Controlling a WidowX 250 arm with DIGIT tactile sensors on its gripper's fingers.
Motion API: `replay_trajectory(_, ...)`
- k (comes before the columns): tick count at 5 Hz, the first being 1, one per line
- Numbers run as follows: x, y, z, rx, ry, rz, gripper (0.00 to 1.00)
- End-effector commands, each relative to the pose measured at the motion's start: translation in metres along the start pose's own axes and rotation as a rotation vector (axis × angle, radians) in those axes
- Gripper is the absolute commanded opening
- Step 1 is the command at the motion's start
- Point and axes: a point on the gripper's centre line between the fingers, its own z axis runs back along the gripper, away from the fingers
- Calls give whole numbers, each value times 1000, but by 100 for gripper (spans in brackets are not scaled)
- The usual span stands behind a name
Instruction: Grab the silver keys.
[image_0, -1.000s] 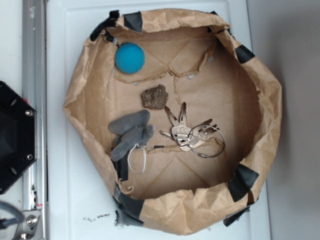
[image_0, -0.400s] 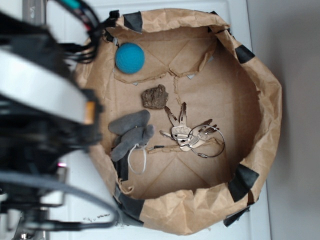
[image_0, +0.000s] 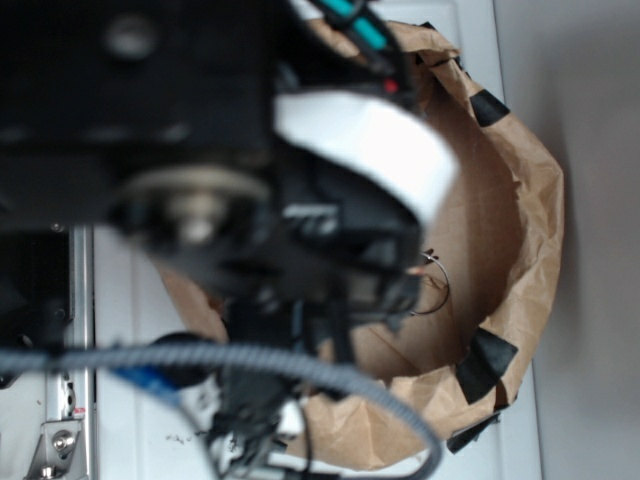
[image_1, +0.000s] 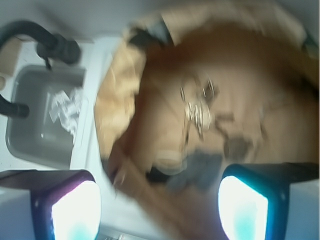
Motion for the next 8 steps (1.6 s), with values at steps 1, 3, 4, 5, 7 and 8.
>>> replay_trajectory(1,16,25,-14,-30,-112,-59,100)
replay_trajectory(3,16,25,-14,-30,-112,-59,100)
replay_trajectory(4,16,25,-14,-30,-112,-59,100)
replay_trajectory(5,31,43,-30,-89,-121,-106,100)
replay_trajectory(7,44,63,-72,-13,-64,-115,100)
replay_trajectory(8,40,63,-72,-16,-78,-141,100)
